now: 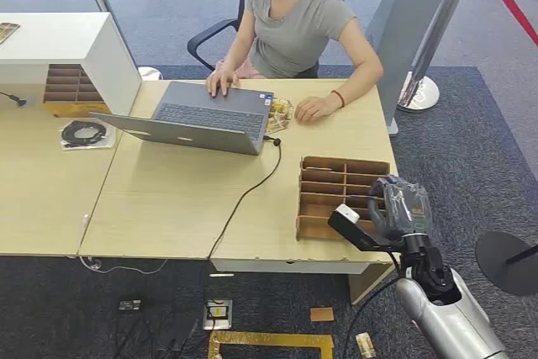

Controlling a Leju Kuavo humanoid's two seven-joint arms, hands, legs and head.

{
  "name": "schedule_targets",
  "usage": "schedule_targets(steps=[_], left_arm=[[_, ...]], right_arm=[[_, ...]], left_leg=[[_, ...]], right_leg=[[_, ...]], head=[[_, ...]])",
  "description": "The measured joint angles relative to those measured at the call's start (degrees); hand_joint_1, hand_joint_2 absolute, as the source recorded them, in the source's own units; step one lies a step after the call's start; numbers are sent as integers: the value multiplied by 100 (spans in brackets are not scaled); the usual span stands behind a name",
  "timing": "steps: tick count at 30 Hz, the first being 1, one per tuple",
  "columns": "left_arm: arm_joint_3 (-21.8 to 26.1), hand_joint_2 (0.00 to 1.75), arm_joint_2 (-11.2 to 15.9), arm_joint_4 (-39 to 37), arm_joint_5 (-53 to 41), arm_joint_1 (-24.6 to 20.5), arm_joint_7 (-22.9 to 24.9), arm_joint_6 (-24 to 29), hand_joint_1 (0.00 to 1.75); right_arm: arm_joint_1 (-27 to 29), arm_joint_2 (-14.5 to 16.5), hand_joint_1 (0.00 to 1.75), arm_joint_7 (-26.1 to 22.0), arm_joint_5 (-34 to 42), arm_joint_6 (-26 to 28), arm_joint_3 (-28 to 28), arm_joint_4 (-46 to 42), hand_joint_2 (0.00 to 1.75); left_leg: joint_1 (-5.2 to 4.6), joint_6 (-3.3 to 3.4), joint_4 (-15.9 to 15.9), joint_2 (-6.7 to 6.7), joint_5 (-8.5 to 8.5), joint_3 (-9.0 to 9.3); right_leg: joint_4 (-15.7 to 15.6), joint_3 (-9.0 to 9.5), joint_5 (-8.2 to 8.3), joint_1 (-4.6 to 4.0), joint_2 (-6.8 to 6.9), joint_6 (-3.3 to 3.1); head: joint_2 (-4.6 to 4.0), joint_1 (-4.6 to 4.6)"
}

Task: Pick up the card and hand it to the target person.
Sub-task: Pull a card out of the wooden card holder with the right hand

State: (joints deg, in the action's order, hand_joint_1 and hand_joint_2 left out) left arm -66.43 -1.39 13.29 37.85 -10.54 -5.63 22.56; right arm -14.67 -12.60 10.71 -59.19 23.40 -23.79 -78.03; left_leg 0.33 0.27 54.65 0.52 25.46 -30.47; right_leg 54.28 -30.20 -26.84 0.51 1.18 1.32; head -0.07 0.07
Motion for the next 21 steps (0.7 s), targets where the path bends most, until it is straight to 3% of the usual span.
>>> schedule_targets(steps=[6, 12, 18, 21], left_arm=[[-34, 175, -15, 0, -29, -30, 1, -11, 0], [-36, 175, -22, 0, -32, -47, 2, -11, 0], [-36, 175, -26, 0, -30, -51, 20, -10, 0], [-36, 175, -27, 0, -30, -51, 21, -2, 0]], right_arm=[[-111, 28, 112, 0, -42, -7, -18, 171, 175], [-190, 38, 123, 7, -105, -25, -58, 281, 175], [-239, 59, 156, 31, -154, -36, -105, 351, 175], [-244, 62, 156, 43, -166, -13, -127, 360, 175]], left_leg=[[0, 0, 0, 0, 0, 0], [0, 0, 0, 0, 0, 1], [0, 0, 0, 1, 0, 2], [0, 0, 0, 1, -1, 2]], right_leg=[[0, -1, 0, 0, 0, 0], [0, -1, 0, 0, 0, 0], [0, 0, 0, 0, -1, 0], [0, 1, 1, 0, -1, 0]], head=[[0, -2], [0, -4], [0, -1], [0, -1]])
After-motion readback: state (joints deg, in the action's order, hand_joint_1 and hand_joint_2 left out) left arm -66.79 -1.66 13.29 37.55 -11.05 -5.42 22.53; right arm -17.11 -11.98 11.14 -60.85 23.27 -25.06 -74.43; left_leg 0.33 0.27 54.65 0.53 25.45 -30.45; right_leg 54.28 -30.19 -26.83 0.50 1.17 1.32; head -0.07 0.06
